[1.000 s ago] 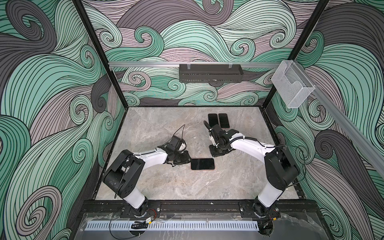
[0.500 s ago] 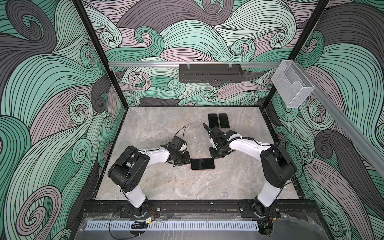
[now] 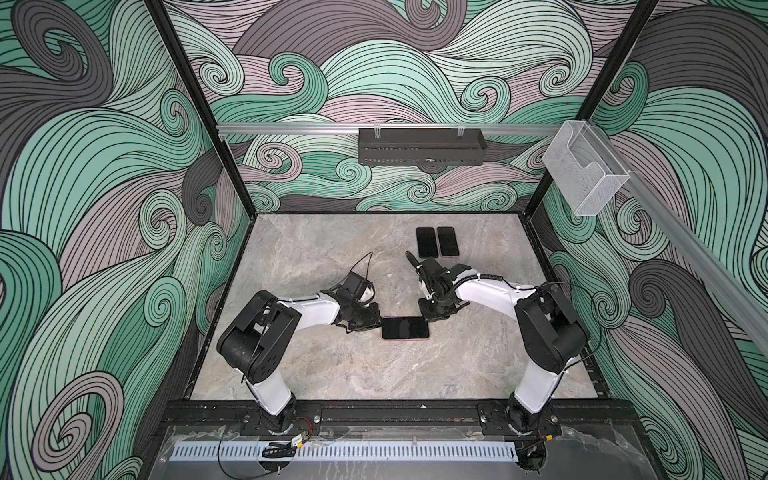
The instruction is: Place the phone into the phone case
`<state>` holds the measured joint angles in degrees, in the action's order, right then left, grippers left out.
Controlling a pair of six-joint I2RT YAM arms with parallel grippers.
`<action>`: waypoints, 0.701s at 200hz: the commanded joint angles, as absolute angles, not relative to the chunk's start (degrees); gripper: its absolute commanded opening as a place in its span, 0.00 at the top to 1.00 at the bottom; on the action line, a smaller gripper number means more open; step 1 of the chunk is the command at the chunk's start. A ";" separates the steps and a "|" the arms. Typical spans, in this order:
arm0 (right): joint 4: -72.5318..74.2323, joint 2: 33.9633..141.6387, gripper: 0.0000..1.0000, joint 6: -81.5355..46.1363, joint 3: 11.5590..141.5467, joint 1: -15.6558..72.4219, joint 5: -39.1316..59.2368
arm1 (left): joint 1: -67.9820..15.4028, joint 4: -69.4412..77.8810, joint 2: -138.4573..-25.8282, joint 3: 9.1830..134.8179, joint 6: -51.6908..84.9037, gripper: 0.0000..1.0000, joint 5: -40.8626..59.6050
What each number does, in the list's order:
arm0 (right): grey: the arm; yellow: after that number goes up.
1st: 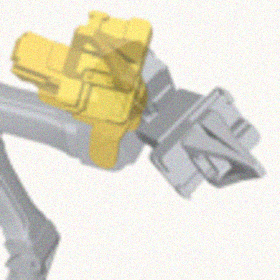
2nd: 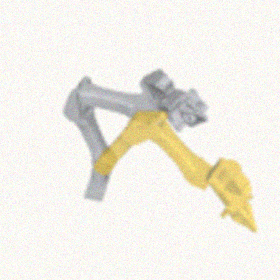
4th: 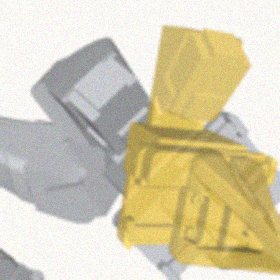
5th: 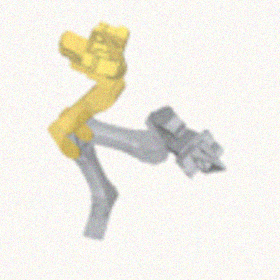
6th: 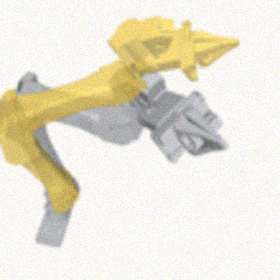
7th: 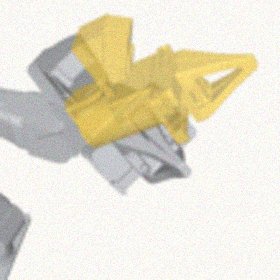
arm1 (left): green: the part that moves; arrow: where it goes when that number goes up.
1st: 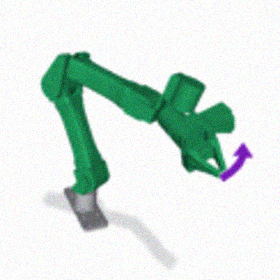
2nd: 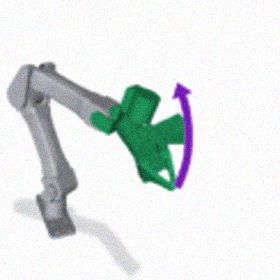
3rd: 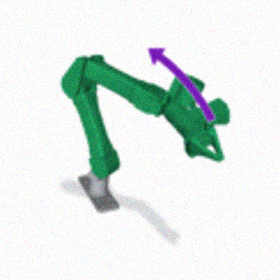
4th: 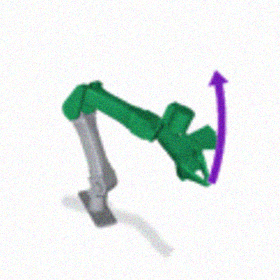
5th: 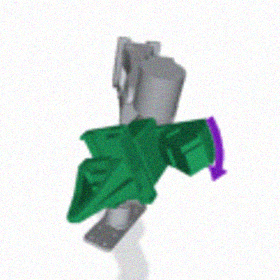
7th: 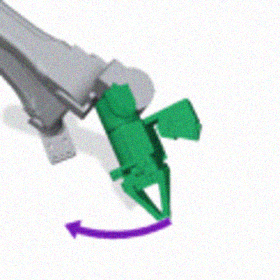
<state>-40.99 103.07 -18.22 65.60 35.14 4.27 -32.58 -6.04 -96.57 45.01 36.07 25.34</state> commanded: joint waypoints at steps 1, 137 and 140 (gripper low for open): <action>-40.92 105.46 0.76 -18.97 64.51 35.13 3.76 | -32.26 -6.86 -97.47 45.27 35.77 0.82 25.53; -40.70 110.05 0.81 -22.05 60.88 35.28 1.01 | -32.26 -5.98 -97.09 44.07 35.95 0.83 26.08; -40.74 110.11 0.81 -22.14 60.79 35.31 0.93 | -32.26 -5.99 -97.12 44.10 35.95 0.83 26.10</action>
<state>-40.34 103.59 -20.62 65.19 35.14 4.80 -32.49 -5.32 -96.57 44.75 36.21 26.11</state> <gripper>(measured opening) 0.189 0.174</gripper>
